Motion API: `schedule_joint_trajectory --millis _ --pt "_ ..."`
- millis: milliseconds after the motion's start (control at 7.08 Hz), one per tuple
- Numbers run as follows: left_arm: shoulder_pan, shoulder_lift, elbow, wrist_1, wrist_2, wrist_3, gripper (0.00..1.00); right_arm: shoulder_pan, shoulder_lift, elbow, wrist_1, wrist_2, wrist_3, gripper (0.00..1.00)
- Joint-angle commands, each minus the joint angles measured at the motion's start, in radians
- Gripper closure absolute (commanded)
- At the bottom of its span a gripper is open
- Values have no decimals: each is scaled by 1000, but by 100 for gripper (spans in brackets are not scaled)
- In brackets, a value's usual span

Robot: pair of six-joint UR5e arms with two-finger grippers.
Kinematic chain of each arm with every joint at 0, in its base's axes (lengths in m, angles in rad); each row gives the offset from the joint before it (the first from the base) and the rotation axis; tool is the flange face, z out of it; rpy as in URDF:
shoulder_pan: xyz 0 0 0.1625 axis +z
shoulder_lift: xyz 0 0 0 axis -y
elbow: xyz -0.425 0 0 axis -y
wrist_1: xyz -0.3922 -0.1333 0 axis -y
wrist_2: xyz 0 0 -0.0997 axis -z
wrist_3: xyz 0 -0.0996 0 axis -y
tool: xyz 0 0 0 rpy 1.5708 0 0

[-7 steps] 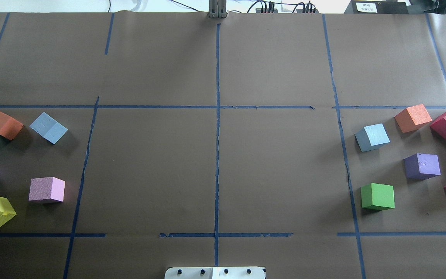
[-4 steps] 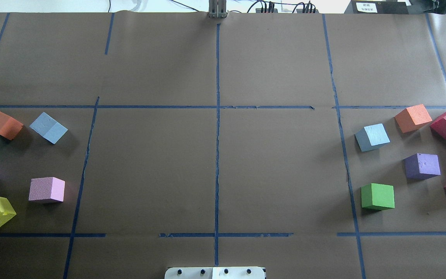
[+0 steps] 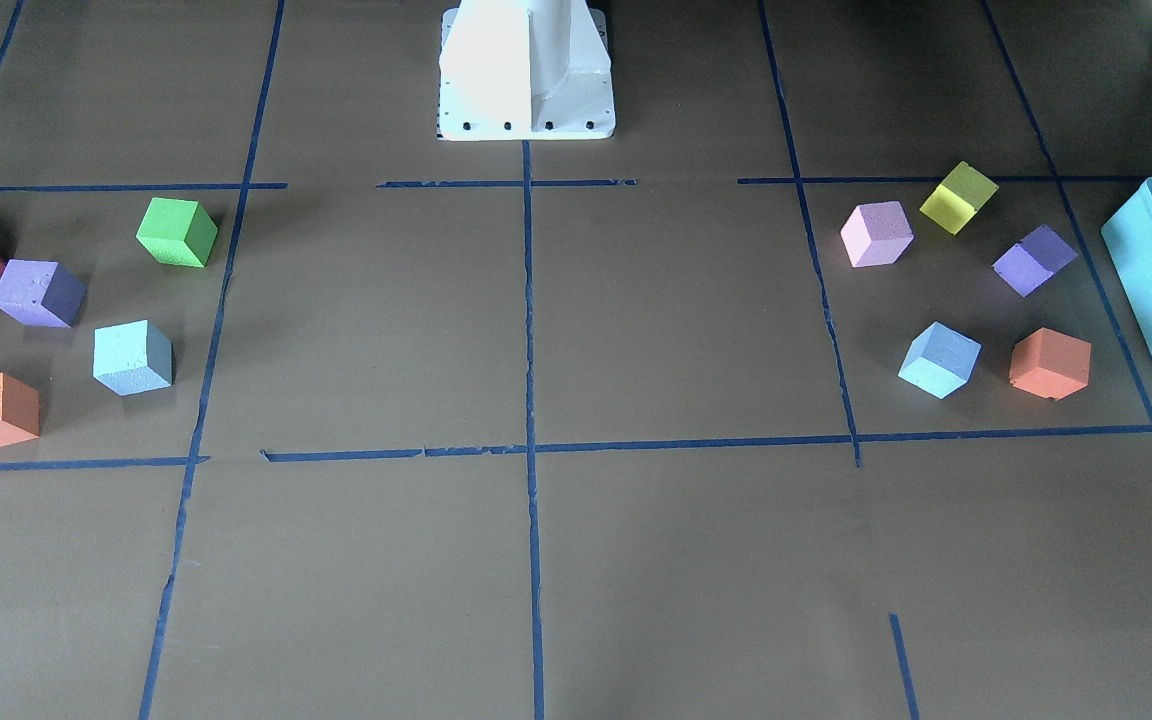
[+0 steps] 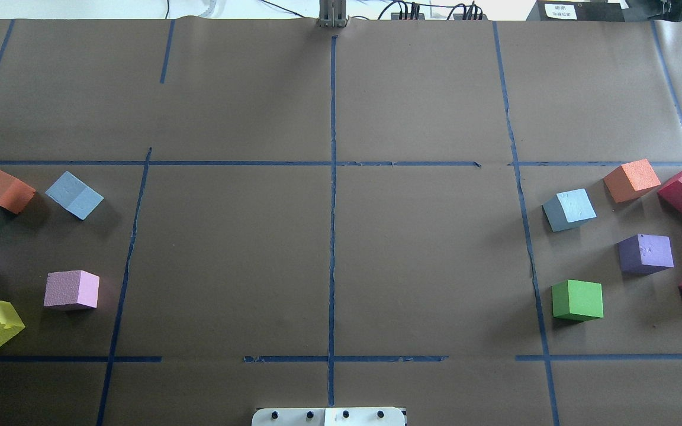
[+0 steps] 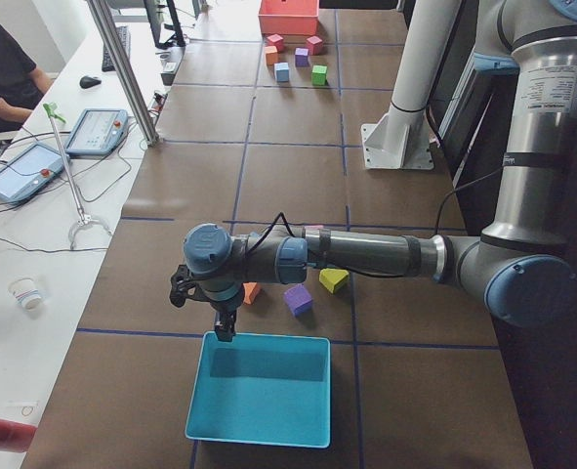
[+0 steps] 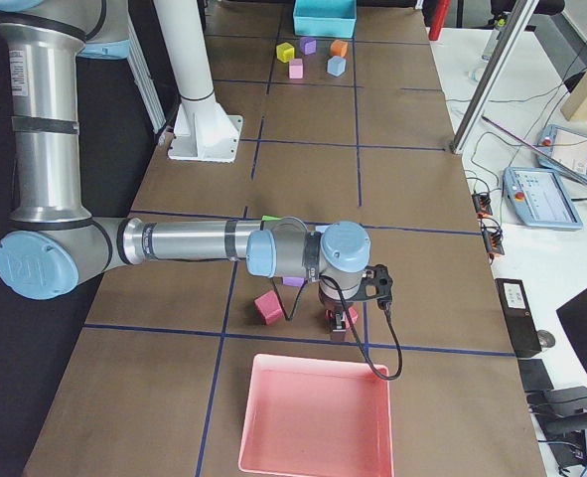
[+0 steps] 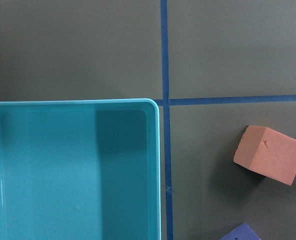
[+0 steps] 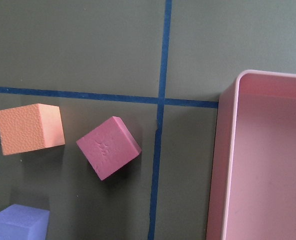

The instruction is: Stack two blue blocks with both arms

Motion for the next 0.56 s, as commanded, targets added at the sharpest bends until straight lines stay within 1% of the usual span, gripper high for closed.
schedule_joint_trajectory --millis 0,141,282,424 --pt "15 -15 -21 -20 11 -1 0 -5 -3 99 1 12 5 0" --pt "20 -31 -31 -21 -4 -1 0 -105 1 152 3 22 60 0" --pt "25 -32 -46 -20 -5 -4 0 -222 3 243 8 16 308 0" --pt "37 -32 -42 -20 -3 -2 0 -299 0 277 94 11 528 0"
